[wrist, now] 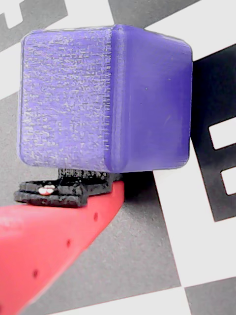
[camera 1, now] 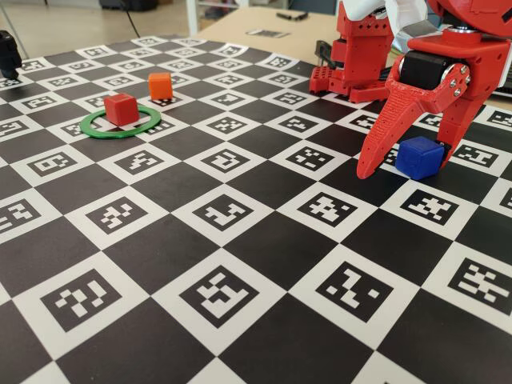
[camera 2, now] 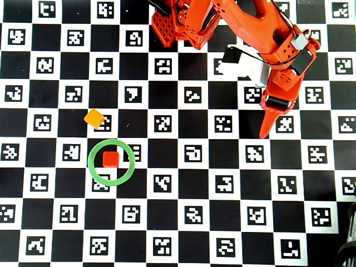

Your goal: Grab the red cube then put it in the green circle then put the blue cube on top and finally the orange cube on top

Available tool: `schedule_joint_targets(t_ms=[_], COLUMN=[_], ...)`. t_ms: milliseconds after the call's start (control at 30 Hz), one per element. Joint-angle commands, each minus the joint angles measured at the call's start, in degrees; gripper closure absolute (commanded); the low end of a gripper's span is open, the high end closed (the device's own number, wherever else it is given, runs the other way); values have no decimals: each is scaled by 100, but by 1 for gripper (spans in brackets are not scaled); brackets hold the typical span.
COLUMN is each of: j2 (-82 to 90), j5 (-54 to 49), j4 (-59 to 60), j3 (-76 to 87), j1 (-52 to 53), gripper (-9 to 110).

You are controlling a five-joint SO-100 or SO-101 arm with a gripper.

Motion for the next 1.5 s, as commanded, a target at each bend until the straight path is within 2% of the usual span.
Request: schedule_joint_targets(t_ms=[0,433,567,700,867,967,1267,1467], j2=[88,114,167,176,202,211,272,589], j5=[-62,-448,-483,-589,-721,-747,-940,-1257], j4=[18,325,264,220,141,123,79,747], j3=[88,308,343,343,343,334,316,-9], j1=[26,325,308,299,299,299,369,668], gripper=[45,48,53,64,85,93,93,92])
